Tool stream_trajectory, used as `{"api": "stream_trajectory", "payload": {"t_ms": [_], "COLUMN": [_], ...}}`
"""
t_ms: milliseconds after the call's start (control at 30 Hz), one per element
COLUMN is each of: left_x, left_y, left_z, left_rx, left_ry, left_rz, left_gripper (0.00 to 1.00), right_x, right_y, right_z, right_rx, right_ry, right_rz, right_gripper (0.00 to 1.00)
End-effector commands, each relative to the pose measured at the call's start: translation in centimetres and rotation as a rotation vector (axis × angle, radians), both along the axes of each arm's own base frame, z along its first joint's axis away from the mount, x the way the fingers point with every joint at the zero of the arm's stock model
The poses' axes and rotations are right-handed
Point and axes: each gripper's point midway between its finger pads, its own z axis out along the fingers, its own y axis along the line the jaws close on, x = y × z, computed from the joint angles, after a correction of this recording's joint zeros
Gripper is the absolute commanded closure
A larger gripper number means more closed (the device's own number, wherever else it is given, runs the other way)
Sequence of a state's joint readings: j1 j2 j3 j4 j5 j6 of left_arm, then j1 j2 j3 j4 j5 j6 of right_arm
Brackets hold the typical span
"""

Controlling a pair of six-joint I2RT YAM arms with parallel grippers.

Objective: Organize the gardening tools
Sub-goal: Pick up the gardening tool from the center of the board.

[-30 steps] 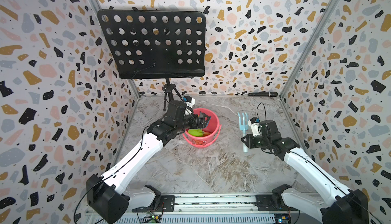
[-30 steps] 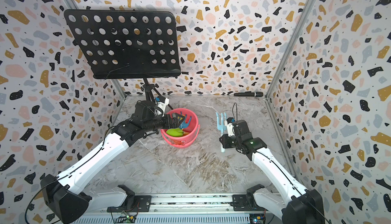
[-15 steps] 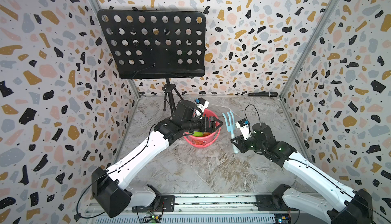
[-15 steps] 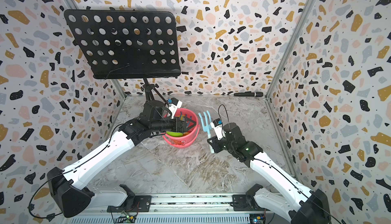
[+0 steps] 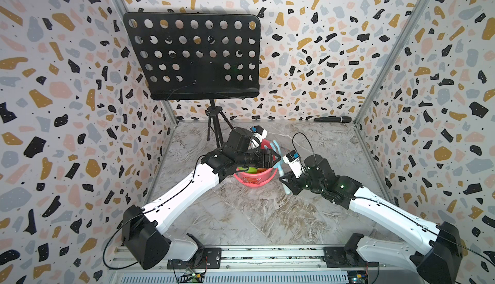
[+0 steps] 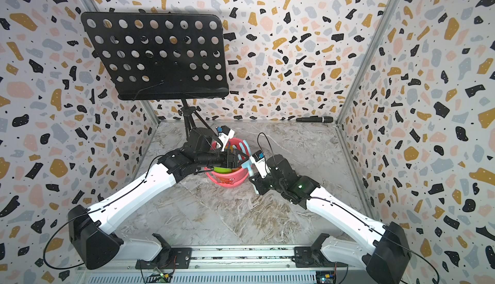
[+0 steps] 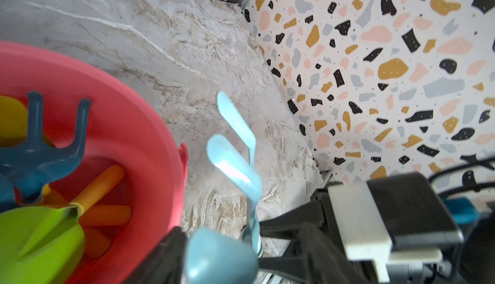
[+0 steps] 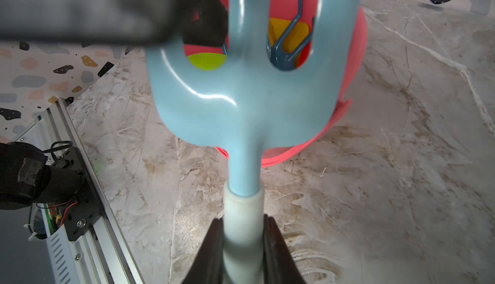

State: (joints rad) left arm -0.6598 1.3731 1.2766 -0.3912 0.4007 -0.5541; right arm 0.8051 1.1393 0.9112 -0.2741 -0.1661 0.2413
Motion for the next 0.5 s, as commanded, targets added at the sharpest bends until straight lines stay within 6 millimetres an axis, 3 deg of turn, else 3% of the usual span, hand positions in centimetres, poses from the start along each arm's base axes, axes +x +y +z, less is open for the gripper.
{"api": "stream_trajectory", "payload": {"t_ms": [0, 133, 200, 267, 367, 467], "left_x": [0.6, 0.7, 0.8, 0.9, 1.4, 1.7], "left_y": [-0.1, 0.7, 1.1, 1.5, 1.9, 2.3], "left_z": [2.2, 2.5, 3.0, 3.7, 5.5, 7.0], "left_rx": [-0.019, -0.007, -0.006, -0.011, -0.033, -0.037], "left_ry": [-0.077, -0.114, -0.142, -0.183, -0.281, -0.368], "left_rz": [0.013, 0.045, 0.062, 0.074, 0.097, 0.114], "left_gripper": [0.5, 0.81, 0.91, 1.0, 1.0, 1.0], "right_x": [0.4, 0.6, 0.8, 0.9, 1.3, 1.8], "right_y": [1.1, 1.3, 1.3, 1.1, 0.4, -0.7], "right_z": [3.0, 3.4, 3.6, 3.9, 4.4, 5.0], "right_rx": [0.048, 0.047, 0.047, 0.04, 0.018, -0.007], "right_ry": [-0.074, -0.077, -0.08, -0.081, -0.091, -0.112], "right_rz": [0.016, 0.014, 0.007, -0.005, -0.042, -0.098], "right_gripper": [1.0, 1.0, 1.0, 0.93, 0.7, 0.37]}}
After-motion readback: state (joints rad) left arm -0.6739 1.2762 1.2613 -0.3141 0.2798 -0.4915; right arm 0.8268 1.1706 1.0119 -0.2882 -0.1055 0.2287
